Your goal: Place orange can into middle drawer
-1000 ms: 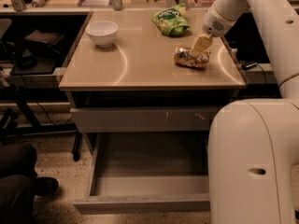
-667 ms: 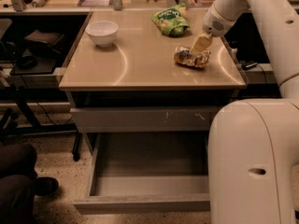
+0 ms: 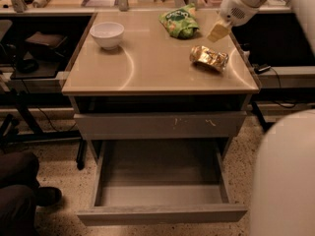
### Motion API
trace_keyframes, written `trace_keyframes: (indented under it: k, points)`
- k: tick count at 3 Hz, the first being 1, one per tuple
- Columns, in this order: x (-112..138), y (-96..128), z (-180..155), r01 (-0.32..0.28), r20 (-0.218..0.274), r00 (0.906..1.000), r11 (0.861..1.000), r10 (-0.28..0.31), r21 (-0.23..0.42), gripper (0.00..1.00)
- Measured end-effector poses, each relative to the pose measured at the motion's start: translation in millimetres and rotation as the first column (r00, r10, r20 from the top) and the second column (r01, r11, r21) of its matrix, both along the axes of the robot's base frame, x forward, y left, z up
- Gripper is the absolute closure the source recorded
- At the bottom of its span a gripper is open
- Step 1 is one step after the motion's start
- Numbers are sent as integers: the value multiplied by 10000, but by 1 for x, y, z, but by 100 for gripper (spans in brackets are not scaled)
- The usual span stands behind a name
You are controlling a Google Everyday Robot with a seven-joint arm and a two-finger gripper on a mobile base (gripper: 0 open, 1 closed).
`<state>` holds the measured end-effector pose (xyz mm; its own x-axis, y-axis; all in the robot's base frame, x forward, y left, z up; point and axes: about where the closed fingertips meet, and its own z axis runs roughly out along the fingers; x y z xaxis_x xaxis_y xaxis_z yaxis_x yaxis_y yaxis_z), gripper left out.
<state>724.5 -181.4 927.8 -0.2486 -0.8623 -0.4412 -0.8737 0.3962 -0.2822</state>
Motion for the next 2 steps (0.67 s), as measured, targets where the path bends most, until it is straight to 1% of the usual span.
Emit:
trace_keyframes:
  k: [1, 2]
  points:
    - [-15, 11, 25, -137, 447, 9989, 9999, 138, -39, 81]
    - [-15, 11, 25, -137, 440, 9989, 9999, 138, -39, 58]
